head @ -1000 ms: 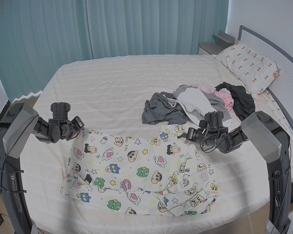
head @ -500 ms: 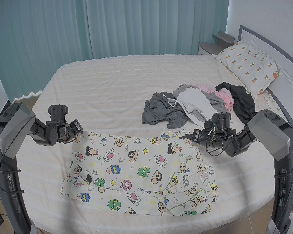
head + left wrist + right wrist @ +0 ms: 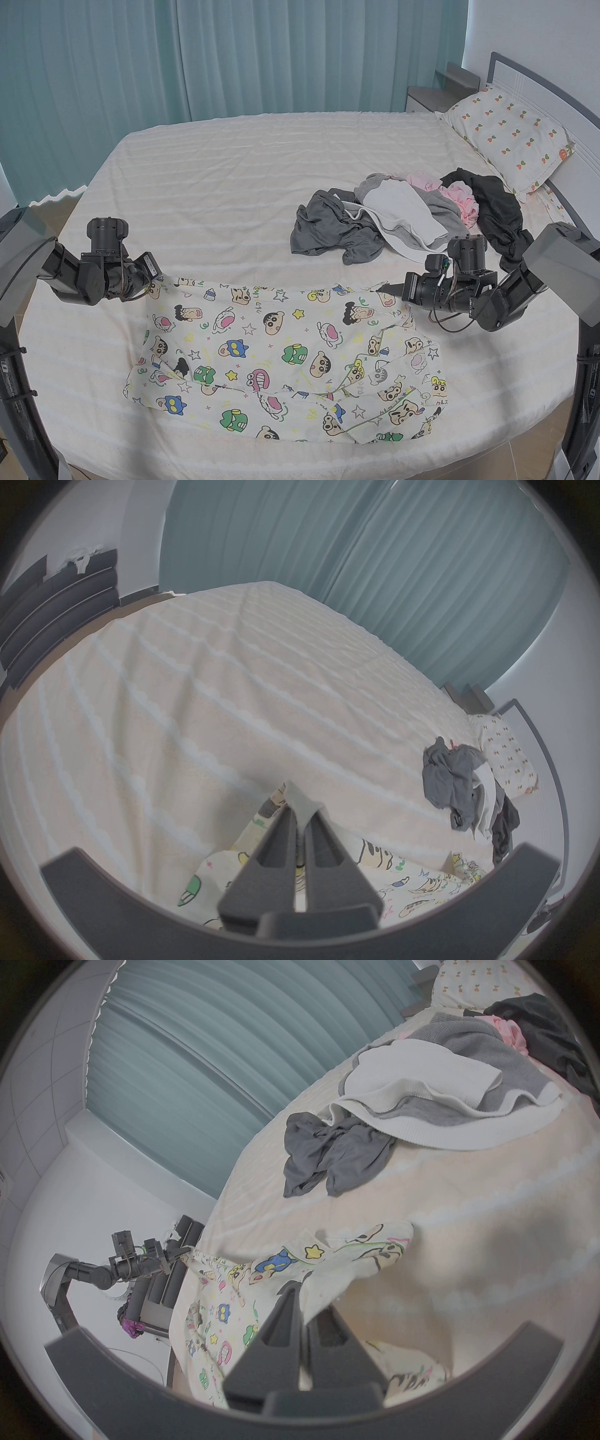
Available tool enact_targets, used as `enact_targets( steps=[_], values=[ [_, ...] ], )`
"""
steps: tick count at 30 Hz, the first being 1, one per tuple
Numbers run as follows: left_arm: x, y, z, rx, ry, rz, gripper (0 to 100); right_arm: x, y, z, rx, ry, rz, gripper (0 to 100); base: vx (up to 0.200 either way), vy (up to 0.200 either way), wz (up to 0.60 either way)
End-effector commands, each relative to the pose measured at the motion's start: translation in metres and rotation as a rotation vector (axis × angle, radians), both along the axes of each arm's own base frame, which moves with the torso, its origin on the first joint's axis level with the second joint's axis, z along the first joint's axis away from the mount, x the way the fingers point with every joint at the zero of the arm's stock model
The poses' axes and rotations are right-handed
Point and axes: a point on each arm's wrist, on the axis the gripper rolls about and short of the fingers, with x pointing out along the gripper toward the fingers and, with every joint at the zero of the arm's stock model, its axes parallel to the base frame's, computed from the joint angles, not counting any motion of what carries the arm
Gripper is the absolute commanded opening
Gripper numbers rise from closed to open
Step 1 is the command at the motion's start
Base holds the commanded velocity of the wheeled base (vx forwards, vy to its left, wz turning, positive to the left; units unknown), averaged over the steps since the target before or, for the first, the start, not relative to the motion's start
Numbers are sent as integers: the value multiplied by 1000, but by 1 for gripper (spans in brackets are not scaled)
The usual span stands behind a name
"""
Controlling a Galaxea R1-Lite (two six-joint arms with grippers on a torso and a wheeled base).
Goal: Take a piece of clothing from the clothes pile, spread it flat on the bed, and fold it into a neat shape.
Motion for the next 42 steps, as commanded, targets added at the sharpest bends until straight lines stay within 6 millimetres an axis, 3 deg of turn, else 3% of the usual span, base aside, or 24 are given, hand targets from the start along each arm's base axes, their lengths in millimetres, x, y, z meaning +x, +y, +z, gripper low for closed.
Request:
enact_targets(
  steps=[1,11,17,28,42],
  values=[
    [-20,2,8,29,-18,-25,0,-24,-2,10,10,-2,42,0,0,0,0],
    [-47,1,-5,78,-24,-64,0,-62,-11,-6,-45,15,107,0,0,0,0],
    [-68,0,-25,88,-2,-87,0,-82,-11,-22,-66,25,133,0,0,0,0],
    [-100,-3,-54,69,46,-117,0,-97,-8,-45,-100,98,163,0,0,0,0],
    [-122,-3,-75,62,120,-181,0,-118,-21,-61,-144,187,156,0,0,0,0]
  ],
)
